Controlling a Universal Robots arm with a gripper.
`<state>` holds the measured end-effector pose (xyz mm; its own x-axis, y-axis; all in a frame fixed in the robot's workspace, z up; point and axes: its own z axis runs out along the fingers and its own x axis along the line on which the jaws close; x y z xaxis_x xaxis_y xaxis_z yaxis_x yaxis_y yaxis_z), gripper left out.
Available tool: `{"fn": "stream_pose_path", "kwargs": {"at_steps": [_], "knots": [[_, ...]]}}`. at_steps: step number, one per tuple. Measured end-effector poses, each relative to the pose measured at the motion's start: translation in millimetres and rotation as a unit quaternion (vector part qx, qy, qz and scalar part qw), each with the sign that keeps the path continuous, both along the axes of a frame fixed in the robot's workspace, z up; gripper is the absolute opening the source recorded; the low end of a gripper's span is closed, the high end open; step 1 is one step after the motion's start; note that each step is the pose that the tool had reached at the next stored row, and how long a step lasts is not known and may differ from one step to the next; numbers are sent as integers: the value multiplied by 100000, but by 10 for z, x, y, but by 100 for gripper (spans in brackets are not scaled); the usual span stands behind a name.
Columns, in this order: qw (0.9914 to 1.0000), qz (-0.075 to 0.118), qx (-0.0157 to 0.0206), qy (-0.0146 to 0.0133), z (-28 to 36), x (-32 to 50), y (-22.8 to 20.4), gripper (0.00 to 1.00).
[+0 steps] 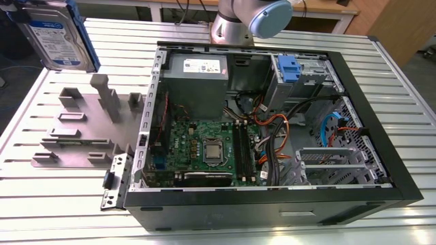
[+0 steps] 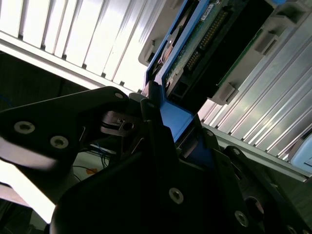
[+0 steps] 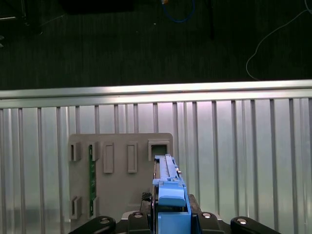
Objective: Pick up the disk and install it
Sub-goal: 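Pick up the disk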
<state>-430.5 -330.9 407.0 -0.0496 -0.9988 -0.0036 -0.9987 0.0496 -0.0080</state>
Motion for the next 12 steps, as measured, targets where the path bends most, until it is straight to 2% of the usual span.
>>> {"fn": "stream_pose_path", "kwargs": {"at_steps": [12], "knots": [[100000, -2, 2, 0, 26, 0, 0, 36]]}}
